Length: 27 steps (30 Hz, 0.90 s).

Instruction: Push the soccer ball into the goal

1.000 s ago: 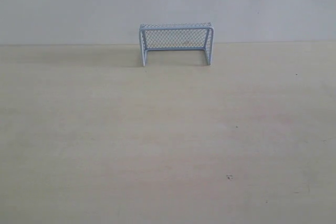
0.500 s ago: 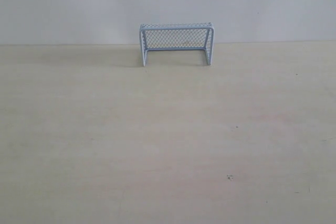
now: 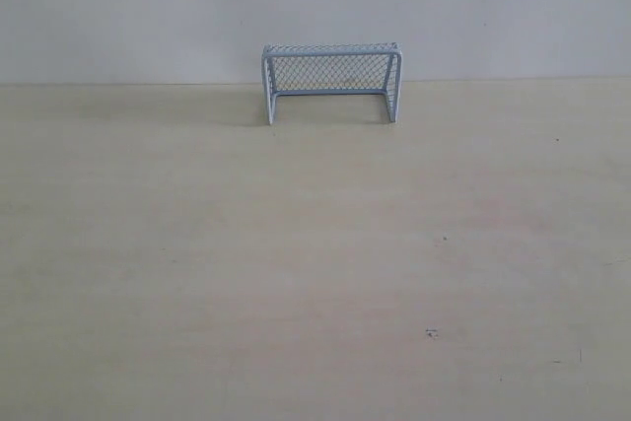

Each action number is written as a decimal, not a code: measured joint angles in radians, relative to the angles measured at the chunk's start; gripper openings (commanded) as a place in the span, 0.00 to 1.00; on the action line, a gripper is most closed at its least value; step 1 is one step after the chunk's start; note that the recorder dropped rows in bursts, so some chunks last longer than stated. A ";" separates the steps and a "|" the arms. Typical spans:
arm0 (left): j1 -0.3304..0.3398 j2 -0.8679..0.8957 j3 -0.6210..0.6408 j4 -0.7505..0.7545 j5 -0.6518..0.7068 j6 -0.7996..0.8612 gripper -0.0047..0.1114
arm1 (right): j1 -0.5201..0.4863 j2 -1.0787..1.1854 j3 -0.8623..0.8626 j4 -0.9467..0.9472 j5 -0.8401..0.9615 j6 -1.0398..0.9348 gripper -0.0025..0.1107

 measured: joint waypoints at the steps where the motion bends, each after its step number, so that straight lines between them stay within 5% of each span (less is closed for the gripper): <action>1: 0.000 0.000 0.000 0.000 0.000 0.000 0.09 | 0.000 0.000 0.000 0.077 0.019 -0.111 0.02; 8: 0.000 0.000 0.000 0.000 0.000 0.000 0.09 | -0.002 0.000 0.000 0.266 0.202 -0.590 0.02; 27: 0.000 0.000 0.000 0.000 0.000 0.000 0.09 | -0.014 0.000 0.003 0.263 0.442 -0.642 0.02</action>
